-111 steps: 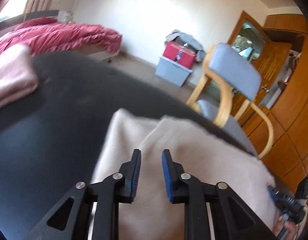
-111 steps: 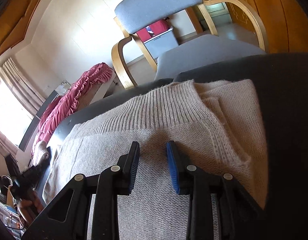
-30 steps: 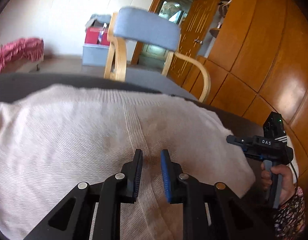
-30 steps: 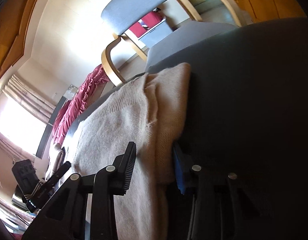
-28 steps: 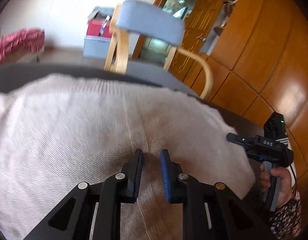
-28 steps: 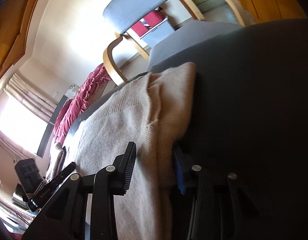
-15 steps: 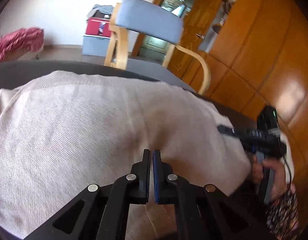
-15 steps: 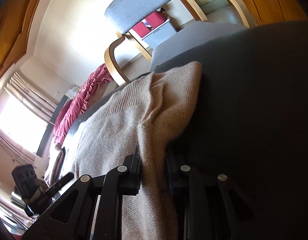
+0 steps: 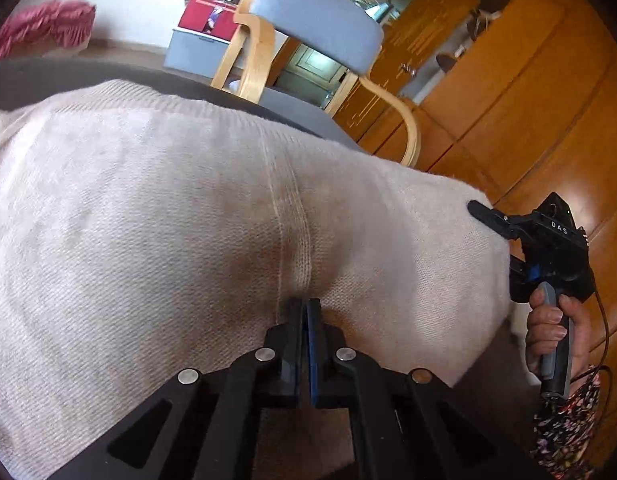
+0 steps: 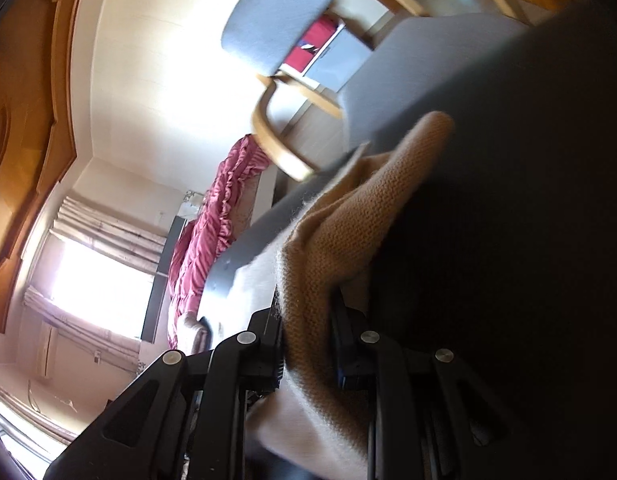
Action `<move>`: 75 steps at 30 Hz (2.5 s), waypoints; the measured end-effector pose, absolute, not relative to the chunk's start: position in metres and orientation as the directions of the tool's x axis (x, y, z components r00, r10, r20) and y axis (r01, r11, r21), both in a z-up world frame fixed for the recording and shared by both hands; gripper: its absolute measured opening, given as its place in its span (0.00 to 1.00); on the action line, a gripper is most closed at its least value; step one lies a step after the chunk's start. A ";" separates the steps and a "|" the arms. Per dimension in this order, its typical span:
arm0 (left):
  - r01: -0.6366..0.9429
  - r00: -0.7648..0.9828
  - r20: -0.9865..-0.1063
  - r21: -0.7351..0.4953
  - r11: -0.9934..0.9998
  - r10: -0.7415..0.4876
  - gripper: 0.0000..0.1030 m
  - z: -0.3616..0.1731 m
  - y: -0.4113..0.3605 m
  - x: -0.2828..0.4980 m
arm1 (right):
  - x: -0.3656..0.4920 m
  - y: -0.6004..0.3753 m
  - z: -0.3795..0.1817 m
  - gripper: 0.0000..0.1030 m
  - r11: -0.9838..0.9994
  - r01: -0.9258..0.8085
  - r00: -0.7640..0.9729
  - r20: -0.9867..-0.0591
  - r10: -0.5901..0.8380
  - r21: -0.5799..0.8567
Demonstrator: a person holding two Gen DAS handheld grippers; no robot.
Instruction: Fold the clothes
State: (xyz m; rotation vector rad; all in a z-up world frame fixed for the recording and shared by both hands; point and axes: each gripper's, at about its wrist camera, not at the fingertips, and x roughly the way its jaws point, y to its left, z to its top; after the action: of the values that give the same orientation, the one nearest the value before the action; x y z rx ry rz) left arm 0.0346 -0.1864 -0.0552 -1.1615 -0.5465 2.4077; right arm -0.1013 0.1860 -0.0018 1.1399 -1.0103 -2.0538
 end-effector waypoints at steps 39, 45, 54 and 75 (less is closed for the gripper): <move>-0.005 -0.738 -0.315 -0.882 -0.472 0.597 0.14 -0.103 -0.407 0.090 | -0.101 -0.240 0.029 0.42 -0.629 0.358 -0.145 -0.624 -0.768 0.690; -0.021 -0.759 -0.245 -0.916 -0.400 0.603 0.16 -0.107 -0.426 0.110 | -0.072 -0.200 0.049 0.42 -0.711 0.501 -0.319 -0.659 -0.682 0.494; 0.019 -0.822 -0.201 -0.945 -0.327 0.533 0.22 -0.111 -0.430 0.100 | -0.026 -0.216 0.001 0.29 -0.722 0.640 -0.349 -0.739 -0.576 0.261; 0.041 -0.843 -0.406 -0.702 -0.711 0.352 0.26 -0.065 -0.413 0.137 | -0.047 -0.155 0.017 0.30 -0.707 0.674 -0.446 -0.644 -0.621 0.214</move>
State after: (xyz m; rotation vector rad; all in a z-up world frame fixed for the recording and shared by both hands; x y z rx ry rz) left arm 0.1366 -0.4131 -0.0646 -0.7911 -1.1015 2.6377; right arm -0.0472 -0.1546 0.0169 0.9261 0.0935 -2.1687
